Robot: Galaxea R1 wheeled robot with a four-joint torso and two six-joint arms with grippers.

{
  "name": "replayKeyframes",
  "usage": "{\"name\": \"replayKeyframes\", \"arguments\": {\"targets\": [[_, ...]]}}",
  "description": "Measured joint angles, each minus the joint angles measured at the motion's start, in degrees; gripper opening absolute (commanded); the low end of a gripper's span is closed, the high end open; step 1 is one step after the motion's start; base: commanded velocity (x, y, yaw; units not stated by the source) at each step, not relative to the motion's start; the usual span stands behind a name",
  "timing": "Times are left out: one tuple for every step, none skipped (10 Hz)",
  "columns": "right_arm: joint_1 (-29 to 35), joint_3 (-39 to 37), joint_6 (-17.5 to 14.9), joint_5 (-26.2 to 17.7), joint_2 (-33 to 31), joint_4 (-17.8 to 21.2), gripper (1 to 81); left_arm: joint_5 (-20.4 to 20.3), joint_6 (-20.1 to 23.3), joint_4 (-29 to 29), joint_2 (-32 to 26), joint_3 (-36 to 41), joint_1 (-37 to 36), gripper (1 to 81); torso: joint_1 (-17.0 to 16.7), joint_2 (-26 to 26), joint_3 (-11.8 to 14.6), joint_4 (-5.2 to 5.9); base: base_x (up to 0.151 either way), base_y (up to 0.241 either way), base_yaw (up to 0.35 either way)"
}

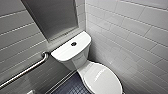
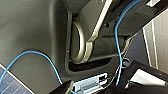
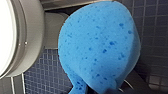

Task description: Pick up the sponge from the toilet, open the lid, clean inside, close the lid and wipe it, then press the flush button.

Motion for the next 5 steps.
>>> {"name": "replayKeyframes", "arguments": {"targets": [[0.6,4.0,-0.1,2.1,-2.0,0.0,1.0,0.0,0.0,0.0,0.2,0.0,0.0,81.1,0.0,0.0,0.0,0.0,0.0,0.0,0.0],[0.9,7.9,-0.2,3.4,-4.5,0.0,1.0,-0.1,0.0,0.0,0.4,0.1,0.0,81.1,0.0,0.0,0.0,0.0,0.0,0.0,0.0],[0.2,11.8,-0.5,3.8,-7.0,0.0,1.0,-0.1,0.0,0.0,0.4,0.1,0.0,81.1,0.0,0.0,0.0,0.0,0.0,0.0,0.0],[-0.1,16.3,-1.4,3.9,-9.6,-0.1,1.0,0.0,0.0,0.0,0.4,0.1,0.0,81.1,0.0,0.0,0.0,0.0,0.0,0.0,0.0],[0.2,20.2,-2.6,3.8,-11.9,-0.1,1.0,-0.1,0.0,0.0,0.4,0.1,0.0,81.1,0.0,0.0,0.0,0.0,0.0,0.0,0.0]]}}
